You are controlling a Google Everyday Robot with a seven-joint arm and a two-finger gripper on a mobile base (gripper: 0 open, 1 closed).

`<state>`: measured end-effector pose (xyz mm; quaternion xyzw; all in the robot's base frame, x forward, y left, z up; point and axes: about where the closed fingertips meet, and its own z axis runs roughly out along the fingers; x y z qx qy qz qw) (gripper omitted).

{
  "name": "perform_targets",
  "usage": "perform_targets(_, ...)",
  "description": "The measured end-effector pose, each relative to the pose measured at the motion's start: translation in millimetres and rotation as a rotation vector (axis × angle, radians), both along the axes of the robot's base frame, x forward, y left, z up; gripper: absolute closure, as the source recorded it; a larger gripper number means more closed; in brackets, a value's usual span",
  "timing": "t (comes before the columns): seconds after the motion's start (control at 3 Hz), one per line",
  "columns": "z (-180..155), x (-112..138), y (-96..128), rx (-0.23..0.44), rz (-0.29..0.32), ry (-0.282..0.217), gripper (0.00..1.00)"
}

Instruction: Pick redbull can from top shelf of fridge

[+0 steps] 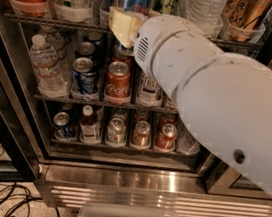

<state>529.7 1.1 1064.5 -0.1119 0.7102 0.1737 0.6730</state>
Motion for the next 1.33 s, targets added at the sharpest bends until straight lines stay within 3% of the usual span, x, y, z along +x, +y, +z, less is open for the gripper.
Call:
perform_targets(0.33,0.0,0.0,0.0,0.0,0.0,0.0,1.0)
perform_targets(0.67,-11.9,-5.6,6.5,0.001,0.053,0.061,1.0)
perform_targets(1.33,-65.9,-36.6,-0.7,0.058,0.212,0.327,1.0)
